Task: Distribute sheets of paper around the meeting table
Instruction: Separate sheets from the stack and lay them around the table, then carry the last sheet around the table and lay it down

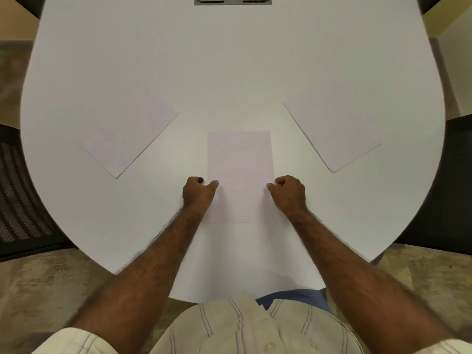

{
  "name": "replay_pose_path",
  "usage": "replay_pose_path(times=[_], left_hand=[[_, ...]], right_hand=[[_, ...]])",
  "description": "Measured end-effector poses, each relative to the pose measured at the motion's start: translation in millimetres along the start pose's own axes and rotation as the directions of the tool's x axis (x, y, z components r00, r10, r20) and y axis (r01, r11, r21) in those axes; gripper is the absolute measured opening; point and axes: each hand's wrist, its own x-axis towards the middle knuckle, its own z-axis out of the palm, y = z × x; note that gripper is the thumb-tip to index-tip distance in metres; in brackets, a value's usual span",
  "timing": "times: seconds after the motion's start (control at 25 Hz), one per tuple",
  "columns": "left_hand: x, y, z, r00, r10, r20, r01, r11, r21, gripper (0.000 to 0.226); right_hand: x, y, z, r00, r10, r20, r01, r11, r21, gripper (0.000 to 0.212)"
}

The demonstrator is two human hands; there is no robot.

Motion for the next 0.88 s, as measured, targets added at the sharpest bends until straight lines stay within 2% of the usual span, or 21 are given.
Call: replay_pose_path(times=[0.16,0.32,0.52,0.76,0.88], left_hand=[[11,5,1,1.000,-0.013,0.029,0.013,1.000,-0.025,0.056],[22,3,-3,0.996,-0.032,0.078,0.036,0.998,-0.045,0.042],[17,-2,-8,0.995,0.010,0.102,-0.004,0.998,-0.058,0.028],[-1,-6,-4,0.989,0.064,0.136,-0.052,0.995,-0.090,0.024],[-19,0,-1,0.982,0.083,0.173,-0.064,0.992,-0.110,0.026]], right_hand=[[1,-10,7,0.999,0.034,-0.003,-0.034,0.999,0.004,0.045],[2,-12,13,0.994,0.105,-0.002,-0.104,0.987,0.124,0.046],[4,-6,17,0.988,0.152,0.034,-0.156,0.966,0.208,0.018],[-11,17,1,0.984,0.176,0.032,-0.177,0.937,0.300,0.034],[-24,42,-15,0.983,0.181,0.029,-0.180,0.919,0.351,0.033]])
